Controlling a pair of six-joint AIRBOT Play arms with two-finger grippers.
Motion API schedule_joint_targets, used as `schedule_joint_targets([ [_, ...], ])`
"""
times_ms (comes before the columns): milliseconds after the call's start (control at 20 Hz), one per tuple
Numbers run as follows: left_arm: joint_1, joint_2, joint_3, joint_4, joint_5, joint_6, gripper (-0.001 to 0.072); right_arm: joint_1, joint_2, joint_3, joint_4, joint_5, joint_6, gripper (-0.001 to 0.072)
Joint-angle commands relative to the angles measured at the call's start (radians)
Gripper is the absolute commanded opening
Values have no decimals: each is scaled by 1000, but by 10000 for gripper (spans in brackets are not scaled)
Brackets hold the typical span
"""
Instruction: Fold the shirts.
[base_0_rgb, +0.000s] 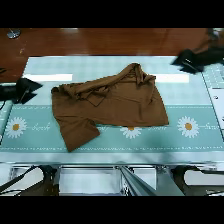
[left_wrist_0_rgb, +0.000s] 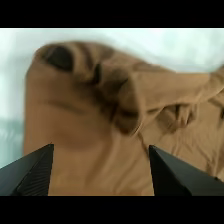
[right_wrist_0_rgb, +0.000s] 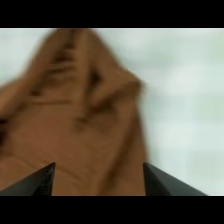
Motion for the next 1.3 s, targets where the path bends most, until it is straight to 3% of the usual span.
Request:
schedule_joint_targets([
  [0, 135, 12, -133, 24, -111, -5, 703, -136, 226, -286, -132, -48, 31, 625],
  [150, 171, 5, -233, 64, -92, -16, 703, -159, 446, -680, -55, -155, 22, 625],
  [250, 180, 6, -241, 64, -91, 3, 703, -153, 576, -892, 34, -184, -40, 625],
  [400, 145, -1, -252, 64, -90, 47, 703, -149, 704, -1087, 126, -216, -69, 624],
  [1050, -116, -168, -273, -39, 109, 81, 696, -149, 735, -1155, 188, -212, -51, 624],
  [1100, -121, -170, -270, -39, 109, 82, 571, -149, 735, -1155, 187, -215, -45, 624],
  [1150, -121, -170, -268, -39, 101, 92, 204, -149, 735, -1155, 180, -222, -33, 624],
  [1200, -121, -168, -262, -39, 93, 120, 22, -150, 735, -1155, 154, -240, -3, 624],
  [1250, -121, -168, -257, -39, 84, 126, 20, -150, 735, -1155, 111, -257, 41, 624],
])
